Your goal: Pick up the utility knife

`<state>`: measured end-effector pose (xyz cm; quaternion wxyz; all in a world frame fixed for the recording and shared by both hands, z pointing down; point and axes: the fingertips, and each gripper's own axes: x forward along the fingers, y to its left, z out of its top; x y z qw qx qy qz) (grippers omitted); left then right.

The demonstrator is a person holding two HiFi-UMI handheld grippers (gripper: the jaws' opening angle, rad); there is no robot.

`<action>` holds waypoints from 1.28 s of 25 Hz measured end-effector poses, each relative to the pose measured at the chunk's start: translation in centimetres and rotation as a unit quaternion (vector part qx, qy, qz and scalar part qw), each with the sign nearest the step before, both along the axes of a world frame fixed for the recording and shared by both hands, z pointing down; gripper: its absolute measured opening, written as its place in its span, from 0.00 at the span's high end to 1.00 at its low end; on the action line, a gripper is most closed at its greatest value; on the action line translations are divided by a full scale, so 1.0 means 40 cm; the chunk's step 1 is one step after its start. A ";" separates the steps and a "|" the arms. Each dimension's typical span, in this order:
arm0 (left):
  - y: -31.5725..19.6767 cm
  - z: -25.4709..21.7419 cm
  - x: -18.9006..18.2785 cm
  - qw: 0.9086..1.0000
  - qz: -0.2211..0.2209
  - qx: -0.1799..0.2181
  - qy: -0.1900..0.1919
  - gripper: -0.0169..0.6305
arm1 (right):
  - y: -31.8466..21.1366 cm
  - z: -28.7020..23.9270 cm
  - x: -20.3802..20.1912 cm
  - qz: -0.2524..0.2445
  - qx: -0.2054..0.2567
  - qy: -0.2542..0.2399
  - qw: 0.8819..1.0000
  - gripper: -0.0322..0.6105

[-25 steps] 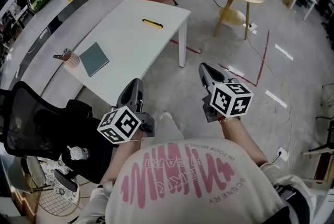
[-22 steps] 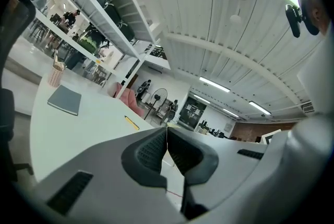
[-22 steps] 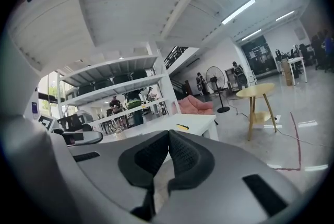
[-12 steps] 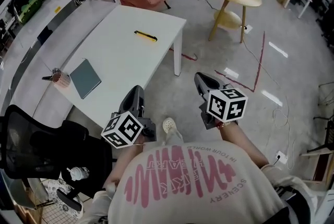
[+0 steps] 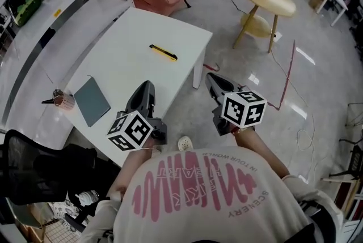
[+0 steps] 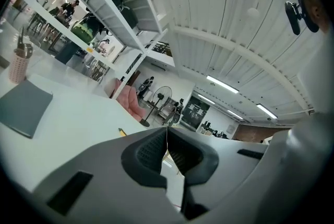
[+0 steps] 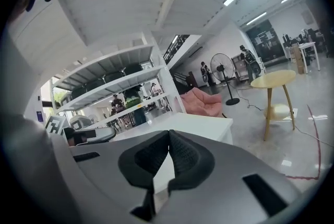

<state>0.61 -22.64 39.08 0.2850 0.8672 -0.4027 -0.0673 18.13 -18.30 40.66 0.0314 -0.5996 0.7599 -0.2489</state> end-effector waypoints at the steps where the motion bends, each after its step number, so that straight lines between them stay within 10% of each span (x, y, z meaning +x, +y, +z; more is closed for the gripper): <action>1: -0.033 -0.010 0.004 1.000 -0.002 0.003 0.000 0.94 | -0.035 -0.007 0.007 -0.001 0.004 -0.003 1.000 0.92; 12: -0.334 -0.031 -0.039 0.999 -0.041 0.015 0.009 0.94 | -0.380 0.015 -0.015 -0.035 0.005 -0.020 0.999 0.92; 32: -0.489 0.072 -0.192 0.985 -0.165 -0.048 0.006 0.94 | -0.717 0.192 -0.109 -0.155 -0.106 0.021 0.982 0.92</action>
